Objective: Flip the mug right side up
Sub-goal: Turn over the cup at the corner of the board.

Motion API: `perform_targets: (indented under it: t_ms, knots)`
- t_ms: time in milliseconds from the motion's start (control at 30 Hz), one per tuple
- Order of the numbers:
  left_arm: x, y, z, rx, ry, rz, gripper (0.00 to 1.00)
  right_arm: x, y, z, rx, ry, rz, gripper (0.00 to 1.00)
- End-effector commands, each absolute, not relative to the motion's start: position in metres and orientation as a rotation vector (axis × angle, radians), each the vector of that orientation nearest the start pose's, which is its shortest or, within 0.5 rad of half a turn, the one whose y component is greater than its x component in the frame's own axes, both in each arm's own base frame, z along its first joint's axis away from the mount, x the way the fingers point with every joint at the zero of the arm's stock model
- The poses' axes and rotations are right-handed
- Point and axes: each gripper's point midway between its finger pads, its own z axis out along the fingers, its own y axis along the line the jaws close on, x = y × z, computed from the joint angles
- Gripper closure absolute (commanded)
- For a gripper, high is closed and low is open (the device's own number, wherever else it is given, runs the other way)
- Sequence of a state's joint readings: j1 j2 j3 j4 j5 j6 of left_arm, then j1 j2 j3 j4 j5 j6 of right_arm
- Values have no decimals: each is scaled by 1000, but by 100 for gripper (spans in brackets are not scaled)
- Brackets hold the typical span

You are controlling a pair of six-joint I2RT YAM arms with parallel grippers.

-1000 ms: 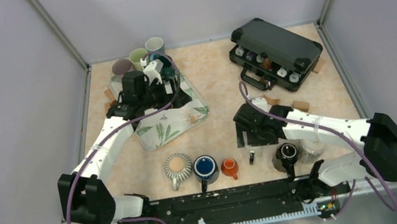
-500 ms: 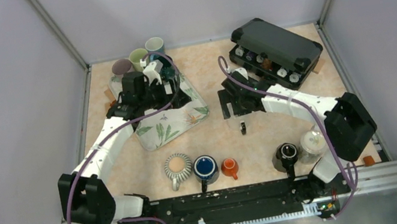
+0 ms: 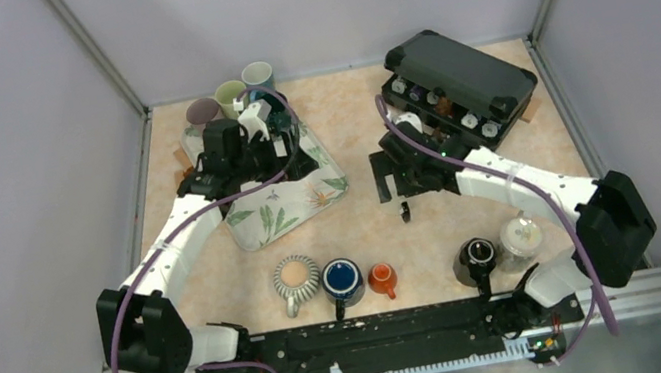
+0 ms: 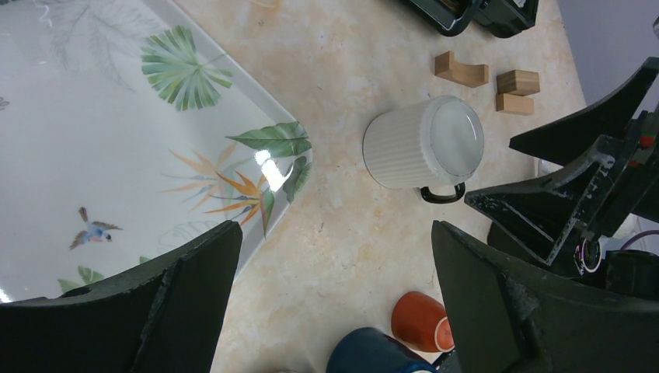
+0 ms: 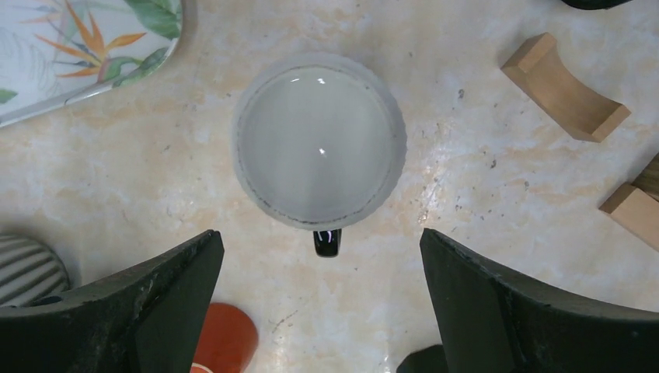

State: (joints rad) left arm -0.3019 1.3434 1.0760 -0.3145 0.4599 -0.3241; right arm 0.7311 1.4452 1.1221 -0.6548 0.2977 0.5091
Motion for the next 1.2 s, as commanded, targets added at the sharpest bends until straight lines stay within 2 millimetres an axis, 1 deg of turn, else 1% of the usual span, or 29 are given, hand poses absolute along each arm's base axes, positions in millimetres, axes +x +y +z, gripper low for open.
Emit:
perform_targets:
  t_ms: [0,33,167,233,500,933,1167]
  knots:
    - [338,-201,217,259,2145,-876,2,267,216,127,-195,2480,197,4]
    - [338,-200,218,259,2143,-873,2,266,217,123,-199,2489,201,7]
    - [338,-200,217,257,2141,-869,2,263,220,114,-206,2495,229,24]
    - [338,-200,217,254,2144,-873,2,264,222,109,-210,2490,238,31]
    - [338,-200,216,253,2146,-875,2,271,226,92,-218,2489,219,49]
    - [339,-202,211,248,2158,-890,2,282,223,73,-181,2480,144,65]
    - [339,-203,208,246,2167,-902,2,286,224,65,-177,2477,111,70]
